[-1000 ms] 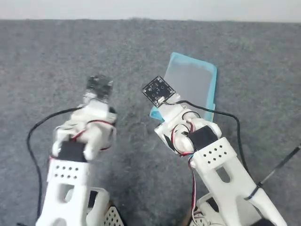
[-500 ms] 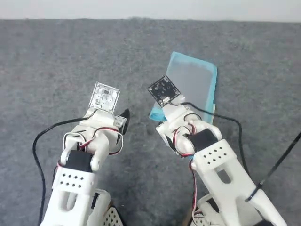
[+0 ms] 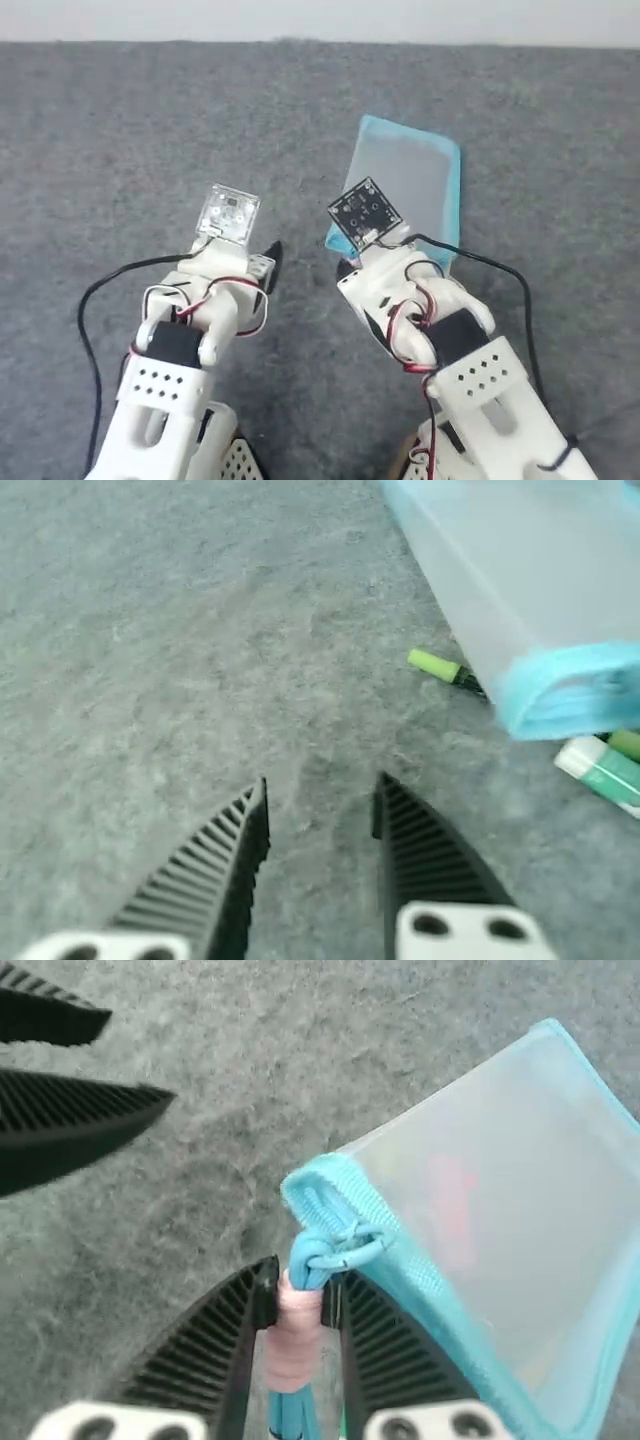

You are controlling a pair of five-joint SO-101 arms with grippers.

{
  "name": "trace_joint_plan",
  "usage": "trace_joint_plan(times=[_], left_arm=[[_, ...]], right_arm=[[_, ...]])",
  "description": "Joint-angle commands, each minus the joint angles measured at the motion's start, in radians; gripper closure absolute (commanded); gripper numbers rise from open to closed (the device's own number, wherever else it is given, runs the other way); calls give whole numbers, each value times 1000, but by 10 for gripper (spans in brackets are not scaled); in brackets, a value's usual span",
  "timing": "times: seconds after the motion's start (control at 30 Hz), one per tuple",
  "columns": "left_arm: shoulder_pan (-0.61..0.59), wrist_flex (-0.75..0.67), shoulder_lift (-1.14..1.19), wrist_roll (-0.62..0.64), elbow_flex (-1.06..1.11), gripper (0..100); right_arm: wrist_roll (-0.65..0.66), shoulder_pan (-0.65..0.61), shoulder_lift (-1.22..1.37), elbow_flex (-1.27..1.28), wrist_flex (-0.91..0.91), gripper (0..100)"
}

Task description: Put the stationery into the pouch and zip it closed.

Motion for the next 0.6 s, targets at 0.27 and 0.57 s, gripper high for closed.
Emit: trace_joint_plan(times=[0.27,0.57], left_arm=[[153,-78,-28,-3,13,783],[160,-132,-28,-8,36,779]], right_arm=[[57,-61,-54,-40,74,992],[58,-71,-54,-57,94,992]])
